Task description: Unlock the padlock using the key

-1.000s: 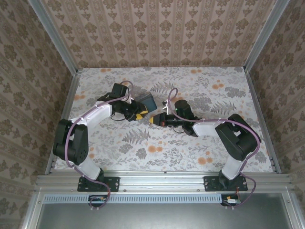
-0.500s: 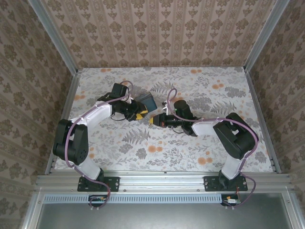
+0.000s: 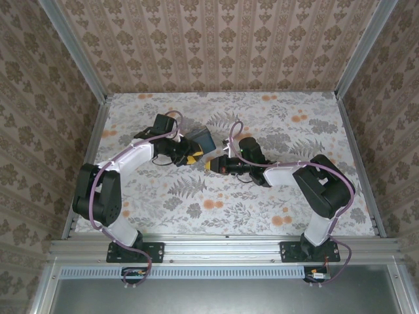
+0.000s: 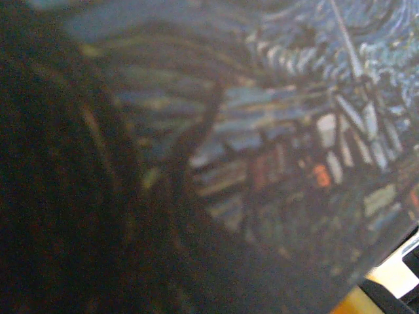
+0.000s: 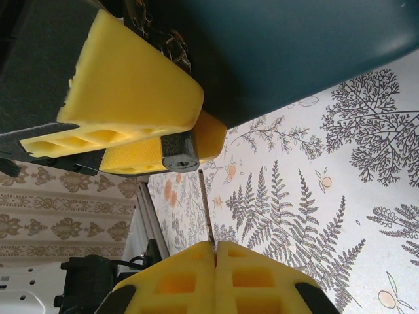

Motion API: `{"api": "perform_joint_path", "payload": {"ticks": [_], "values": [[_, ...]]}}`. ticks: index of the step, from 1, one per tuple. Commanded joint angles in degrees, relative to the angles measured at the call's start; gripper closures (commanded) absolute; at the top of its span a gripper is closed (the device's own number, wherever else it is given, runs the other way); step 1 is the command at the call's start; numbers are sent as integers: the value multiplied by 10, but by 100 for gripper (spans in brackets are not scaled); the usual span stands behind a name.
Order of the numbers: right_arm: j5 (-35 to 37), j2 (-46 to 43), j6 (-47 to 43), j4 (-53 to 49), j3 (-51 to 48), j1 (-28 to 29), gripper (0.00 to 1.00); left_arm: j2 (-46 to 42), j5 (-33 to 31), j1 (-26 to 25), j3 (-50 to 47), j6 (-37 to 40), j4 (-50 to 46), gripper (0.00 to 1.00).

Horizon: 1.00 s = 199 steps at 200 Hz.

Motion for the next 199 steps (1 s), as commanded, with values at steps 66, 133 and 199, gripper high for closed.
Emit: {"api": "perform_joint_path", "payload": {"ticks": [66, 133, 199], "values": [[1, -24, 8, 24, 0, 4, 100, -22, -18, 16, -10, -4, 16, 92], [-4, -4, 0, 12, 22, 8, 100, -14, -5, -8, 3, -13, 27, 93], [5, -9, -16, -12, 18, 8, 100, -15, -5, -4, 7, -7, 15, 93]]}}
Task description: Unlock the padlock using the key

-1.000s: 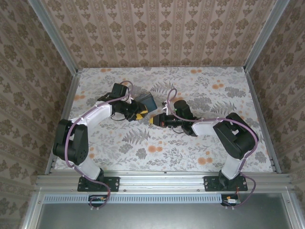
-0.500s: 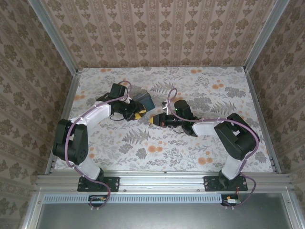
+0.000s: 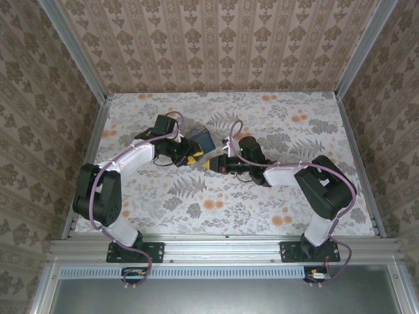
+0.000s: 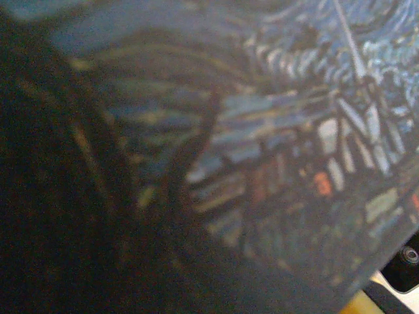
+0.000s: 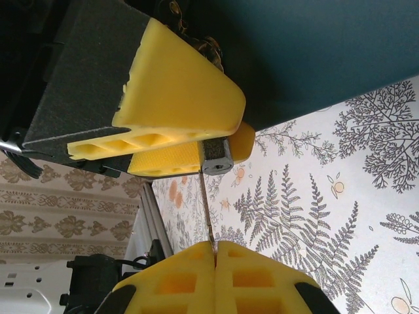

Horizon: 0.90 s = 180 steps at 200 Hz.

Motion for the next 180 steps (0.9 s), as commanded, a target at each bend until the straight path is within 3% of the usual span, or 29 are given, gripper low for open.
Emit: {"api": "perform_joint_path", "payload": {"ticks": [1, 180], "values": [[5, 0, -14, -9, 15, 4, 100, -14, 12, 3, 13, 1, 5, 93], [10, 19, -16, -16, 29, 4, 100, -27, 18, -1, 11, -4, 9, 92]]}}
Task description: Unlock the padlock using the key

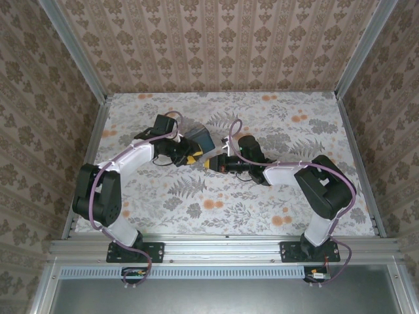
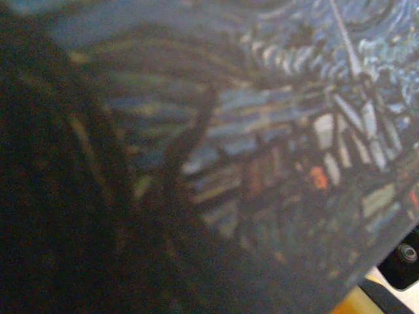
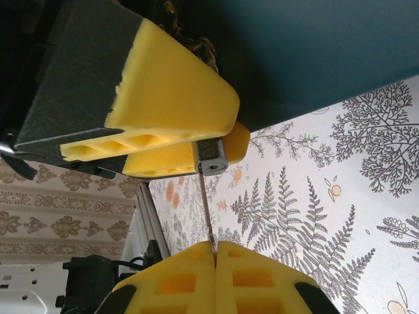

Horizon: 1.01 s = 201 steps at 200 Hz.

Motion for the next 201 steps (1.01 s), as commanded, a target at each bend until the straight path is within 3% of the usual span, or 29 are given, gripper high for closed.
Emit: {"api": "perform_joint_path", "payload": {"ticks": [1, 201], "values": [[8, 14, -6, -1, 18, 4, 100, -24, 18, -4, 10, -3, 9, 92], [15, -8, -14, 0, 6, -1, 100, -28, 7, 2, -1, 4, -2, 92]]}}
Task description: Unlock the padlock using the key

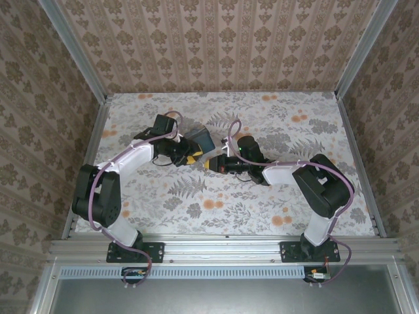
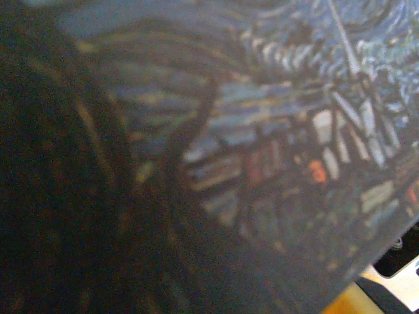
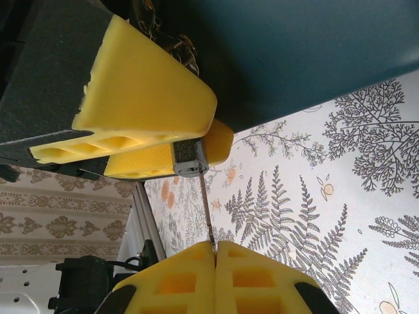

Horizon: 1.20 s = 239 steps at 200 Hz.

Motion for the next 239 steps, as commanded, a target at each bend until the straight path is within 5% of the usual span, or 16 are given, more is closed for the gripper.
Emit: {"api": "perform_joint_path", "payload": {"ticks": [1, 239], "values": [[14, -16, -11, 0, 5, -1, 100, -24, 9, 2, -1, 4, 2, 92], [17, 0, 0, 18, 20, 0, 100, -19, 18, -23, -14, -30, 28, 92]]}}
